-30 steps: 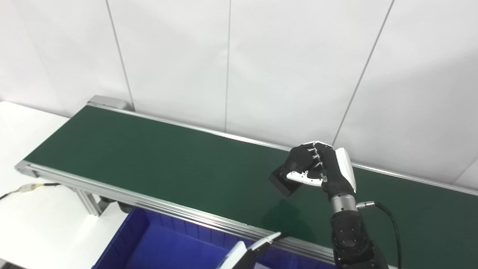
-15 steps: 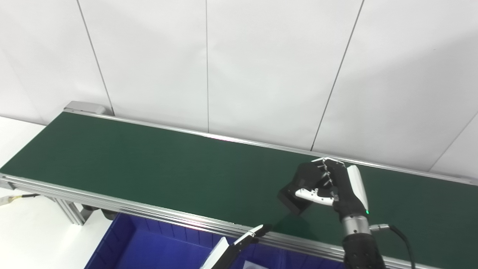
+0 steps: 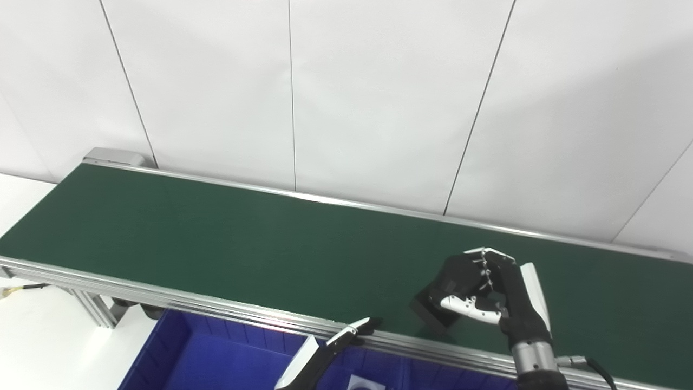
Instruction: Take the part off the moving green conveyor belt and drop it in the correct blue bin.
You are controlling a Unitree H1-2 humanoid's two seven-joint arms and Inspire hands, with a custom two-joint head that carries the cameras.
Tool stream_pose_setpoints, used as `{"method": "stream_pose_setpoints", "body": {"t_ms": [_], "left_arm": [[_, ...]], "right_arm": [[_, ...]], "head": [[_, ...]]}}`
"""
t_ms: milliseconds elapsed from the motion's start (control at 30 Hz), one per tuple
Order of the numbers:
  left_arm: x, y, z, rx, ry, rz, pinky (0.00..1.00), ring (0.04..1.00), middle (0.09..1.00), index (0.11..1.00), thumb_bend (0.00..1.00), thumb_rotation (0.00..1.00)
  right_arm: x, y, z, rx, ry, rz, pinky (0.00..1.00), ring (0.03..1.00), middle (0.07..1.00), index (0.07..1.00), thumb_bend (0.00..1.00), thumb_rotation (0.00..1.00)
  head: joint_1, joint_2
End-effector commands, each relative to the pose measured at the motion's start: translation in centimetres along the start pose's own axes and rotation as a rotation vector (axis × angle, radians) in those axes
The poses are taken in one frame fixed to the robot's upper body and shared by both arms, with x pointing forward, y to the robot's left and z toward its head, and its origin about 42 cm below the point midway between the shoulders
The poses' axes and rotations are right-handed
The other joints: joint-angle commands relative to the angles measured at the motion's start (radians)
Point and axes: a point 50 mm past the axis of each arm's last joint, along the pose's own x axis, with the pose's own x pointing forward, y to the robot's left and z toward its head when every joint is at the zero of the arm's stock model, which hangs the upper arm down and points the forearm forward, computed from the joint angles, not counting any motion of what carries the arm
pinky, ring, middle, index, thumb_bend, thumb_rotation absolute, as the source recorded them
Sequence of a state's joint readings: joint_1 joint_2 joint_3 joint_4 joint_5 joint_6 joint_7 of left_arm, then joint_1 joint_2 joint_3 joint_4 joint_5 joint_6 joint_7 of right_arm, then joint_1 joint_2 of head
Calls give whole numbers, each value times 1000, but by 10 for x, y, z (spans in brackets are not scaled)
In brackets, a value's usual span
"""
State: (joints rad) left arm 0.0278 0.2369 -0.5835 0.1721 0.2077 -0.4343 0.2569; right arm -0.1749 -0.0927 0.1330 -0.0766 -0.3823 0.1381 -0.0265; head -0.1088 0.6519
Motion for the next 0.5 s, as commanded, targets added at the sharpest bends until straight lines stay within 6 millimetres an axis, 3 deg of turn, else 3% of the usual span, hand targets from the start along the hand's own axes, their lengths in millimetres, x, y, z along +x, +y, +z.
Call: {"method": "stream_pose_setpoints", "body": {"t_ms": [0,233,467], "left_arm": [[5,6,13,-17,-77,18,806,874,904,899,947,347],[8,12,18,-20,-93,18,761,849,900,900,950,360],[10,18,23,-28,-106,26,778,861,902,900,973,394]], "right_arm": [[-1,-8,16,14,-58,-24,190,252,401,525,510,0],[-24,-15,10,7,-43,-18,183,251,404,528,509,0],[-41,-19,7,-9,-45,24,201,260,403,525,510,0]], "head": [[-13,12],[-27,74],[-58,125]]}}
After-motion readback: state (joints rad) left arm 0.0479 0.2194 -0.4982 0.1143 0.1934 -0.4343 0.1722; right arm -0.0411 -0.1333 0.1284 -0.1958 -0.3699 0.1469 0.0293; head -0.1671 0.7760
